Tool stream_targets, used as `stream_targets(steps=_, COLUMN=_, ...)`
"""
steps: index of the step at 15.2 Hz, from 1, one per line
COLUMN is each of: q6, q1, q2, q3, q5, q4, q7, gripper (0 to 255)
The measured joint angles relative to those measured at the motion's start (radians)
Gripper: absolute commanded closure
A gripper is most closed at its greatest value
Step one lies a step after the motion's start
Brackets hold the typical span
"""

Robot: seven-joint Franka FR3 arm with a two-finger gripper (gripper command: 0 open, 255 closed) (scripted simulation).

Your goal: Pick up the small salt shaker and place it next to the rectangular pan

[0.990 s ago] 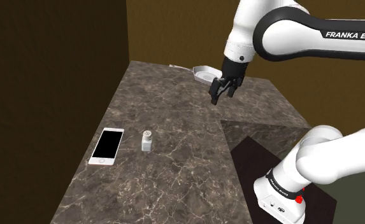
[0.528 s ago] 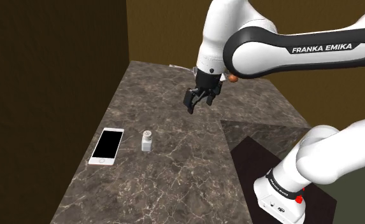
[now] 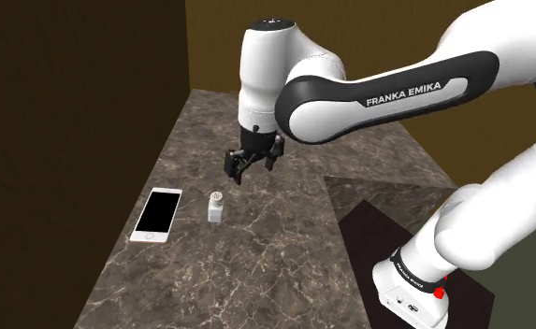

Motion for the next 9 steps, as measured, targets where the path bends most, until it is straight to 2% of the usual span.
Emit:
stream_targets(steps=4, q6=0.021, q1=0.023, q2=0.177, q3=0.049, q5=-0.128, q4=0.114, q7=0.146, gripper=0)
stream_targets(steps=7, q6=0.012, q1=0.065, q2=0.314, q3=0.057, q5=-0.231, q4=0.221, q7=0.245, gripper=0)
stream_targets(steps=9, q6=0.026, q1=0.08, q2=0.349, q3=0.055, q5=-0.259, q4=0.23, q7=0.276, gripper=0)
